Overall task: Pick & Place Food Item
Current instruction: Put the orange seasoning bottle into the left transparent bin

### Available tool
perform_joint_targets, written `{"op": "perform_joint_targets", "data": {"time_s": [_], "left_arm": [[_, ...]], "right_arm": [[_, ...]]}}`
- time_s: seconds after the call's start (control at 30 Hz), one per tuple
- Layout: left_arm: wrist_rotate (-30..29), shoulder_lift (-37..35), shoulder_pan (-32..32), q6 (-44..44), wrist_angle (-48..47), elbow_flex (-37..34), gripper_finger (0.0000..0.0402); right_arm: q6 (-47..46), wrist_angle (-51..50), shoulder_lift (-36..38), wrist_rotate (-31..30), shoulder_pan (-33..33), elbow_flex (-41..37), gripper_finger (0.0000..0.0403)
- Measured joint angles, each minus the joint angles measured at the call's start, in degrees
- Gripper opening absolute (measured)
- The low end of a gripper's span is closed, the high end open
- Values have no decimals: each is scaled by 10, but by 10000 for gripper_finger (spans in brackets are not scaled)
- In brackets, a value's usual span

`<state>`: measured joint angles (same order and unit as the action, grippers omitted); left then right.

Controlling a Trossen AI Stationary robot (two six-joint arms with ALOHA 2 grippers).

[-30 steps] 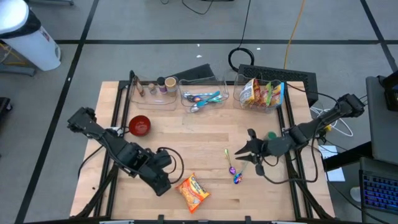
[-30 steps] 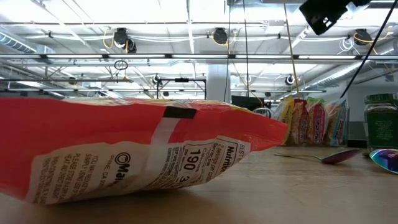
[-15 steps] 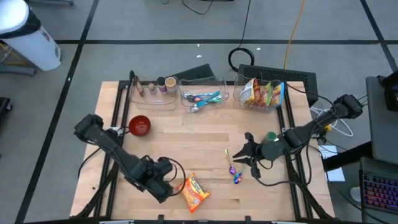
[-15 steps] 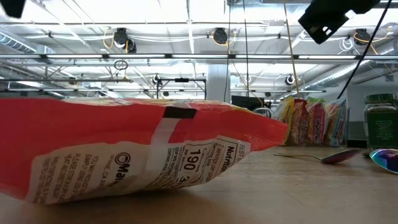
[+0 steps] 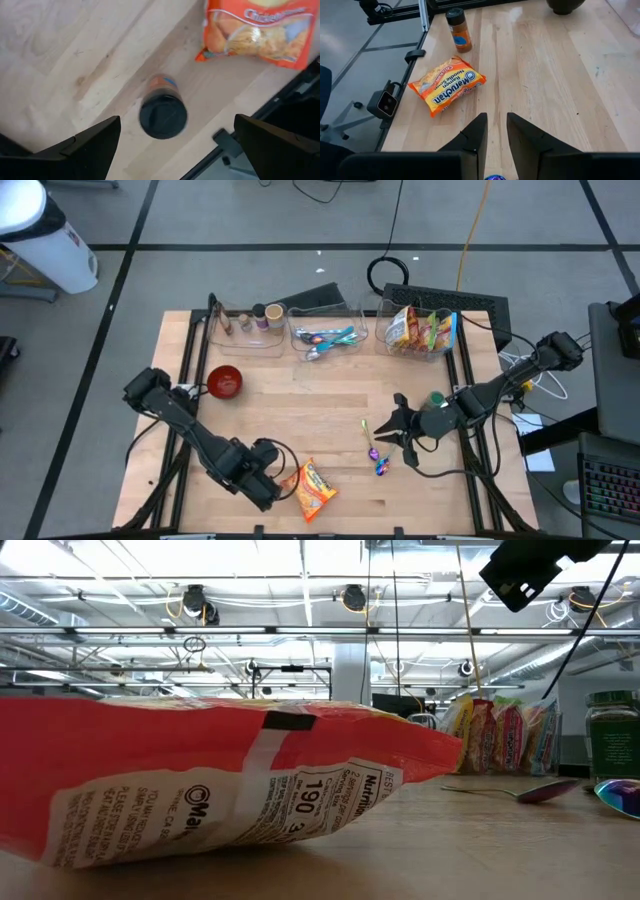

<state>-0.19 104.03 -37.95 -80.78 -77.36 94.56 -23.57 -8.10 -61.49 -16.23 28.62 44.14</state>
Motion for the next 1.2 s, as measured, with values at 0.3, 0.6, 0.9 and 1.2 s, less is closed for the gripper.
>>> {"op": "perform_joint_targets", "data": {"time_s": [0.3, 0.6, 0.9, 1.2], "left_arm": [[9, 0, -4, -10, 31, -50, 395], [8, 0, -4, -5, 72, -82, 395], [28, 0, -4, -6, 119, -120, 395], [28, 0, -4, -7, 117, -125, 391]], "right_arm": [[-8, 0, 0, 0, 0, 0, 63], [-13, -1, 0, 0, 0, 0, 63], [-13, -1, 0, 0, 0, 0, 63], [-13, -1, 0, -1, 0, 0, 59]]}}
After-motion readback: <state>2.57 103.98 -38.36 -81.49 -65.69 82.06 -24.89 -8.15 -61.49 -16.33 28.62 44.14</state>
